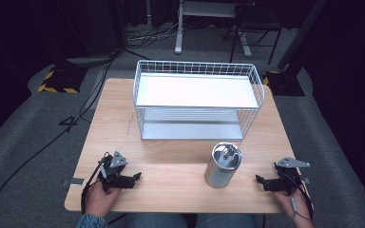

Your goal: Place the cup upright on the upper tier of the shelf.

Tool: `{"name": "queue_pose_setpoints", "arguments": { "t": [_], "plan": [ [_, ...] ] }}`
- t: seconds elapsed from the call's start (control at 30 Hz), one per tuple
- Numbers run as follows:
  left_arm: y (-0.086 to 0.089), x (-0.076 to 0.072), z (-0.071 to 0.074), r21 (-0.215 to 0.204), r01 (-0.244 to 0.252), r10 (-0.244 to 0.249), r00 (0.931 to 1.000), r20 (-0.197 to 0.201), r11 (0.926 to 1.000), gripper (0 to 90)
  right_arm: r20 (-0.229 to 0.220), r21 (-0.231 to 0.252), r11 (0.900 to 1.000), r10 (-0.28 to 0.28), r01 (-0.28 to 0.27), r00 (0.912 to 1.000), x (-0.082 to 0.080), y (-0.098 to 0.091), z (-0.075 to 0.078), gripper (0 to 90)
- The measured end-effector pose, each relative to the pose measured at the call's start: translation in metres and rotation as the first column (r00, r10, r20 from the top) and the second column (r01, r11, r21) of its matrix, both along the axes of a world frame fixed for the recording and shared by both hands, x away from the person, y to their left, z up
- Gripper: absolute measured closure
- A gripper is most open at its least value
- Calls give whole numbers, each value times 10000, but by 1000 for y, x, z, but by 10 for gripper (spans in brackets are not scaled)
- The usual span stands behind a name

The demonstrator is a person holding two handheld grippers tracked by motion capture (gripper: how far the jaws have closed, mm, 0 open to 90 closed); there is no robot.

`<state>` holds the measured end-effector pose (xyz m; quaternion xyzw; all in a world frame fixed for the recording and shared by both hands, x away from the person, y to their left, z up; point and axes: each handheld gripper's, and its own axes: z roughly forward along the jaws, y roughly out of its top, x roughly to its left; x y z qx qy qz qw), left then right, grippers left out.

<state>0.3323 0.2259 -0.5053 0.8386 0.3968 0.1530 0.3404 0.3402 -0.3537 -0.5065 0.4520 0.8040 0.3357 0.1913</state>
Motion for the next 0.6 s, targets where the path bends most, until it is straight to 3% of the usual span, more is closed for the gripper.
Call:
{"name": "queue_pose_setpoints", "arguments": {
  "t": [0.6],
  "plan": [
    [-1,1,0,34,-69,69,10000,-53,10000,142,-4,0,10000,92,-92,10000,0,0,0,3]
  ]
}}
